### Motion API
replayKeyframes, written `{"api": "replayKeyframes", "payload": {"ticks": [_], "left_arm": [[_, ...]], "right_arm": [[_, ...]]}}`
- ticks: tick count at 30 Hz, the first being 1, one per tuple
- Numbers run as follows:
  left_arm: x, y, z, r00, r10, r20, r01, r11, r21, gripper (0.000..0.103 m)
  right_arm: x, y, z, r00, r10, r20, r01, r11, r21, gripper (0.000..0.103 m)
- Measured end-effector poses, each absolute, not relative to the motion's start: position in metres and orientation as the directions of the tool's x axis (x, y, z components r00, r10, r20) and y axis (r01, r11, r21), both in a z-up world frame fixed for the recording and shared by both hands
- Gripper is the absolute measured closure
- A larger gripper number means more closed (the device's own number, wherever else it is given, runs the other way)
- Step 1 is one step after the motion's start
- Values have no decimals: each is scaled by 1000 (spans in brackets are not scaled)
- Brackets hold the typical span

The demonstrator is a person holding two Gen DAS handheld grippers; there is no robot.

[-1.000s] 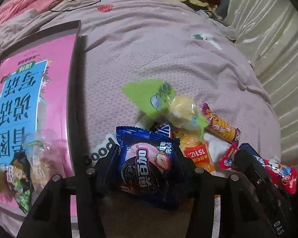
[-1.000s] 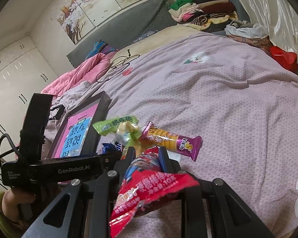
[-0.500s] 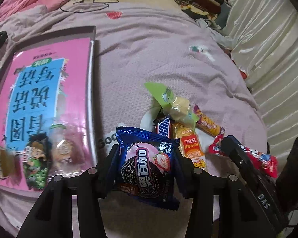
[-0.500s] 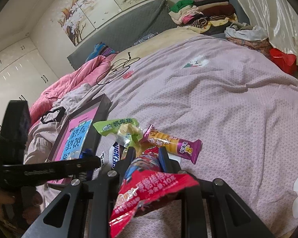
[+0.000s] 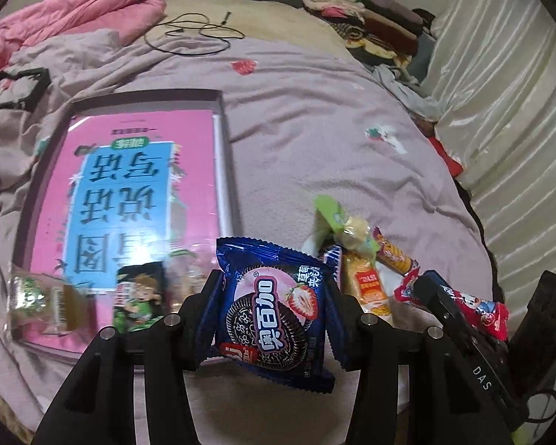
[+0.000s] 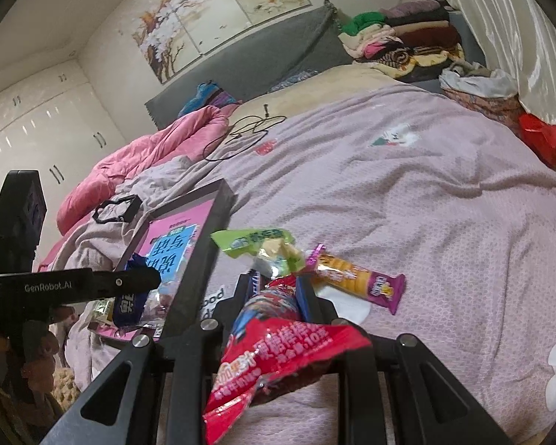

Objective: Organize snacks
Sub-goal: 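Lift and carry both held packs back over the pink tray, then lower the red bag onto the tray and open the right tool while the left tool holds the cookie pack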

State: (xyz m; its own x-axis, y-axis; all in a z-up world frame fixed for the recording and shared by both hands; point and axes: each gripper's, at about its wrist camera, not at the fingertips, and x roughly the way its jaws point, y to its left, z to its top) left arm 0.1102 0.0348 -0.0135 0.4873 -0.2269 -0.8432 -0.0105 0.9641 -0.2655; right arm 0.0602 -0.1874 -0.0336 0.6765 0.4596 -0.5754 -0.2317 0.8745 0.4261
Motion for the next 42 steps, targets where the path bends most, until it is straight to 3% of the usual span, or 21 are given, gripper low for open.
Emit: {"api": "replayKeyframes", "payload": {"ticks": [24, 42], "left_arm": [[85, 161, -11, 539, -155, -828, -221, 922, -317, 51], [89, 172, -22, 547, -122, -828, -224, 932, -285, 51]], "right_arm": [[47, -84, -22, 552, 577, -602, -444, 815, 373, 78], [44, -21, -28, 446, 620, -646, -562, 756, 337, 78]]}}
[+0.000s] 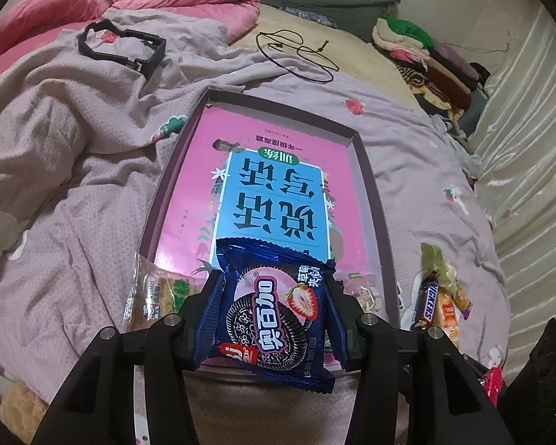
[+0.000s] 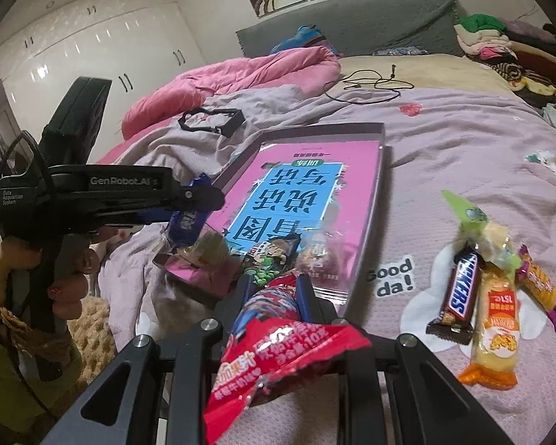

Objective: Organize snacks
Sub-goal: 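Lower the red bag onto the tray and open the right tool while the left tool holds the cookie pack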

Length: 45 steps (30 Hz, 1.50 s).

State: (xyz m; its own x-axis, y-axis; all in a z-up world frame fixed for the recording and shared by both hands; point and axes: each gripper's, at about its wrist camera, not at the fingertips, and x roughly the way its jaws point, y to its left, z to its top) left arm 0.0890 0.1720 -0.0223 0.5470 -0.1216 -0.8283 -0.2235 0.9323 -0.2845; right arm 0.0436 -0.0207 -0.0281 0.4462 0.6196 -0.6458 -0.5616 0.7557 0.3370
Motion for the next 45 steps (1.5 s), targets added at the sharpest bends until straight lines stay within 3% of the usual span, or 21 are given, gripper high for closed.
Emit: {"api": "replayKeyframes", "payload": {"ticks": [33, 45], "left_arm": [[114, 169, -31, 572, -160, -804, -173, 935, -309, 51], [125, 177, -50, 533, -127, -836, -216, 936, -279, 51]], "right_arm": [[69, 40, -56, 295, 669, -682, -639, 669, 380, 78], [73, 37, -65, 286, 653, -701, -621, 683, 383, 77]]}}
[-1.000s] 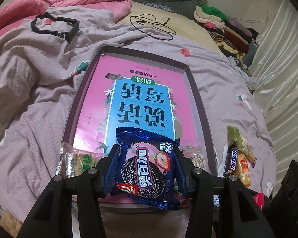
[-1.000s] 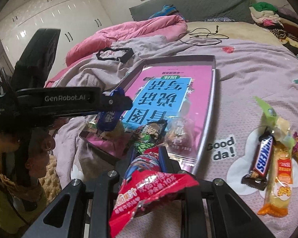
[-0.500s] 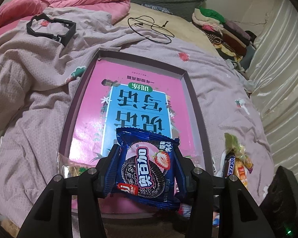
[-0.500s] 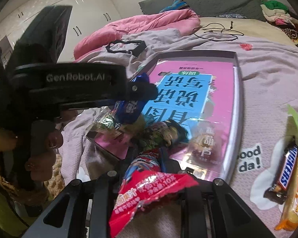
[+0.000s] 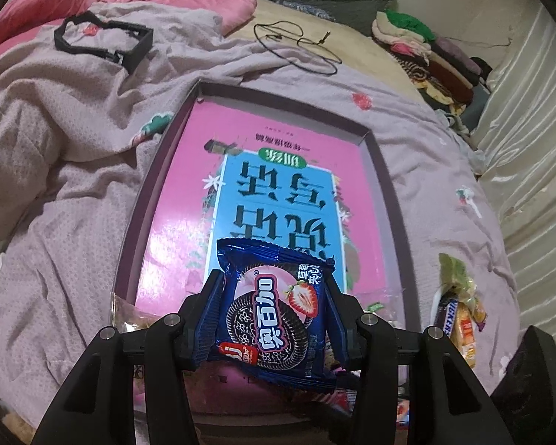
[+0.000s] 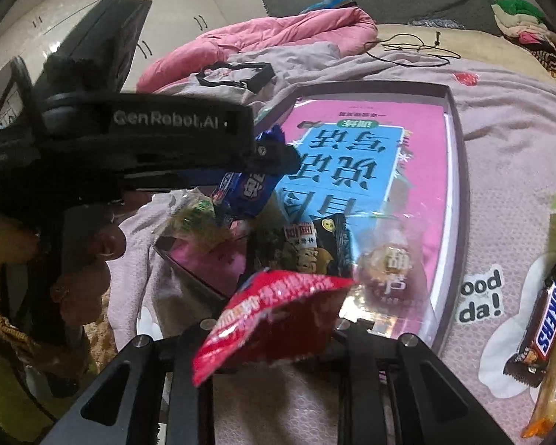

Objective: Organize snacks
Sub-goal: 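Lower the red bag onto the tray and open the right tool while the left tool holds the cookie pack, then lower the blue cookie pack onto the tray and open the left tool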

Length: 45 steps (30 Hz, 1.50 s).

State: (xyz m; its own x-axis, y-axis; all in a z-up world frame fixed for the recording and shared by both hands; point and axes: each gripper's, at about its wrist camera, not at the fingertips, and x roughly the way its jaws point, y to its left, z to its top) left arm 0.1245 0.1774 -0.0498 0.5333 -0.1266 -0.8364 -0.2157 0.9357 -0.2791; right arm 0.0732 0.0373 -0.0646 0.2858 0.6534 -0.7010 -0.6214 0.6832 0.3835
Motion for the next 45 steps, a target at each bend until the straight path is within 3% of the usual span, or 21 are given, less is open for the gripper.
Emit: {"api": "replayKeyframes", "payload": {"ticks": [25, 45], "left_arm": [[94, 177, -40, 507, -143, -850, -186, 945, -270, 51], [72, 156, -42, 490, -54, -870, -143, 980, -142, 51]], "right_arm": [[70, -3, -50, 327, 666, -670, -554, 710, 435, 77], [76, -25, -49, 385, 626, -678, -478, 764, 434, 67]]}}
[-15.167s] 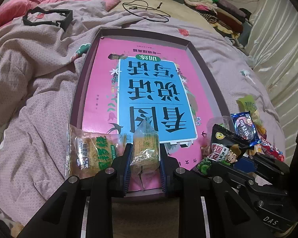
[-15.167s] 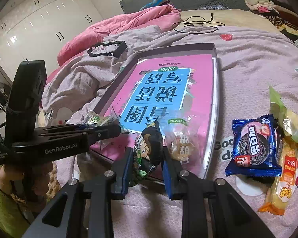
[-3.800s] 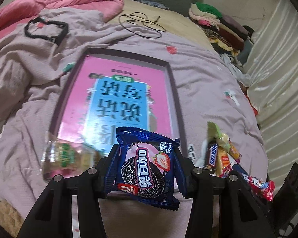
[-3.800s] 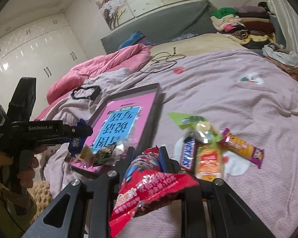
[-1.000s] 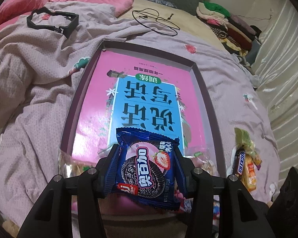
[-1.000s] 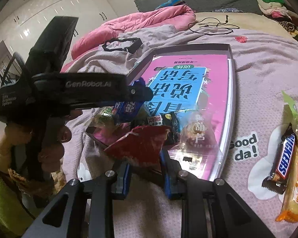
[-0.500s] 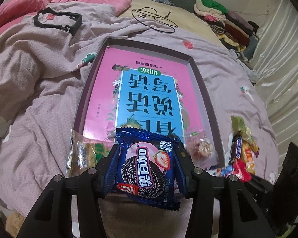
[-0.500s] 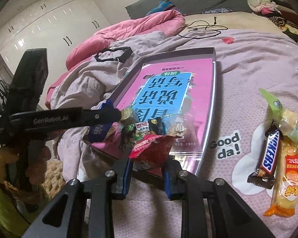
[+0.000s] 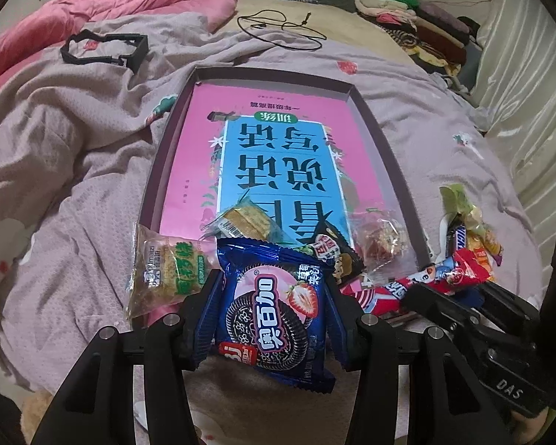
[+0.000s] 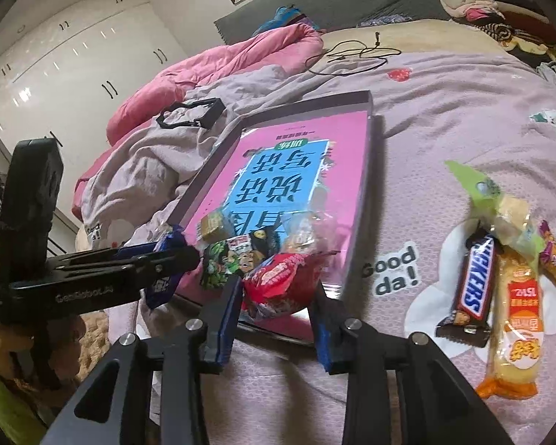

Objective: Organize snacks
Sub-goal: 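Lower the blue cookie pack onto the tray and open the left tool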

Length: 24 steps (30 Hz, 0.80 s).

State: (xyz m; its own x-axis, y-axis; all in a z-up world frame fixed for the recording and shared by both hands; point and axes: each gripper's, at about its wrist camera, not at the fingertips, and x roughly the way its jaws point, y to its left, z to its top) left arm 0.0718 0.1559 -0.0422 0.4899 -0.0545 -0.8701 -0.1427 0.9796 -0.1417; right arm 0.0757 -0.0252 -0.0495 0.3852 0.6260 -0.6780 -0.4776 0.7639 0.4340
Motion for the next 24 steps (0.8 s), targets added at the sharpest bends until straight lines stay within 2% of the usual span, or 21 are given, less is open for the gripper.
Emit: {"api": "replayKeyframes", "payload": {"ticks": [5, 13, 18, 24], "left_arm": [[71, 149, -41, 495, -93, -864, -116, 978, -172, 51], [77, 149, -49, 491, -63, -869, -136, 980, -148, 51], [82, 155, -55, 489, -40, -872, -160, 978, -135, 51], [85, 155, -59, 491, -35, -870, -164, 978, -132, 50]], "right_arm": [[78, -30, -51, 390, 626, -675, -459, 768, 447, 66], [76, -30, -52, 392, 620, -680, -473, 770, 429, 66], [74, -33, -44, 428, 603, -673, -476, 784, 398, 59], [72, -30, -43, 434, 606, -666, -506, 776, 377, 59]]}}
